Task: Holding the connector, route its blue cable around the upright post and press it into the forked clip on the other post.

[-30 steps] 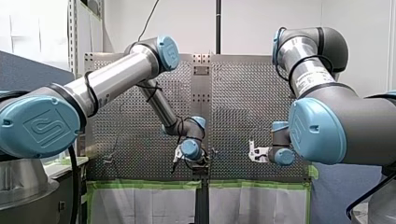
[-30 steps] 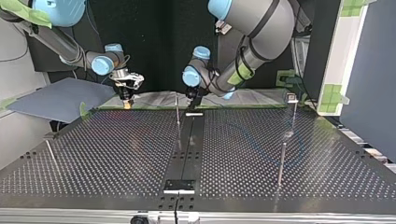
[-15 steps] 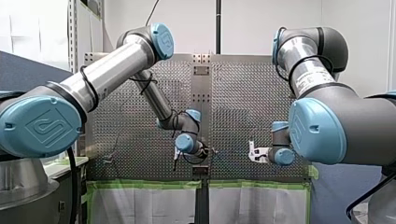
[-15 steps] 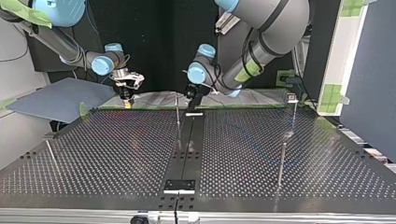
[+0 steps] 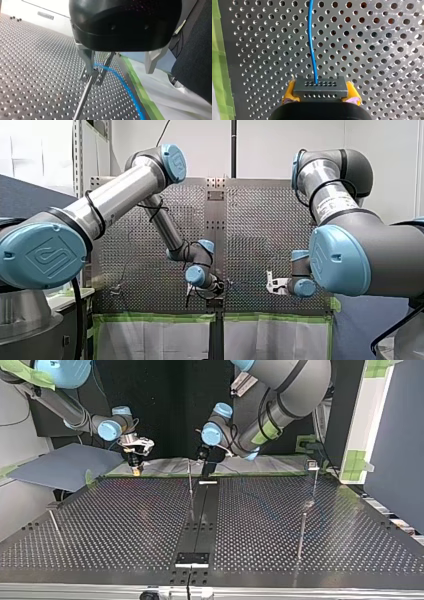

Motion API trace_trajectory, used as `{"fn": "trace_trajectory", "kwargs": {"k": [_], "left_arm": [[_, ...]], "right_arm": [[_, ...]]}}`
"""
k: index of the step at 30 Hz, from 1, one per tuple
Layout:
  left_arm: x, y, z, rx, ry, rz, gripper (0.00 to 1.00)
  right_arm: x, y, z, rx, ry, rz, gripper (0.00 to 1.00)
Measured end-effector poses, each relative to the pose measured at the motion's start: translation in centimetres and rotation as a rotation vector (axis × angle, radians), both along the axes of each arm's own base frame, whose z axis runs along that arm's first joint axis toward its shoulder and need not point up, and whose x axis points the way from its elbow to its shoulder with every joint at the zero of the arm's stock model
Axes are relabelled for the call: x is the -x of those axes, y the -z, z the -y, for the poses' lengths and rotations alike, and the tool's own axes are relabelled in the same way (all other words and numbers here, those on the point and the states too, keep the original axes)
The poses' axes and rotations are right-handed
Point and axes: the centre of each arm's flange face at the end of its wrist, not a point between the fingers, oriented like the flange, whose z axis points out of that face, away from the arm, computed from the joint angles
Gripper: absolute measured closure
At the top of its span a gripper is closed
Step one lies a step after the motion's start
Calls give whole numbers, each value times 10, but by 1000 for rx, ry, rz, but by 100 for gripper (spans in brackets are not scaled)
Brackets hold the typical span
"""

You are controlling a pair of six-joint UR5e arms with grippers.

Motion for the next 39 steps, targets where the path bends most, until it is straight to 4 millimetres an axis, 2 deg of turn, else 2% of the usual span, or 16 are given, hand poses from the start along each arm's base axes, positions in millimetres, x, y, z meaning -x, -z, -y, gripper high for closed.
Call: {"fn": "trace_trajectory", "kwargs": {"k": [16, 25, 39], "left_arm": [[6, -2, 10, 15, 30, 16, 0], [10, -18, 2, 71, 8, 44, 0], [20, -17, 4, 75, 9, 17, 0]], "right_arm": [[1, 0, 0, 0, 1, 0, 100], [1, 0, 1, 2, 1, 0, 100], [0, -1, 1, -3, 1, -1, 100]]}}
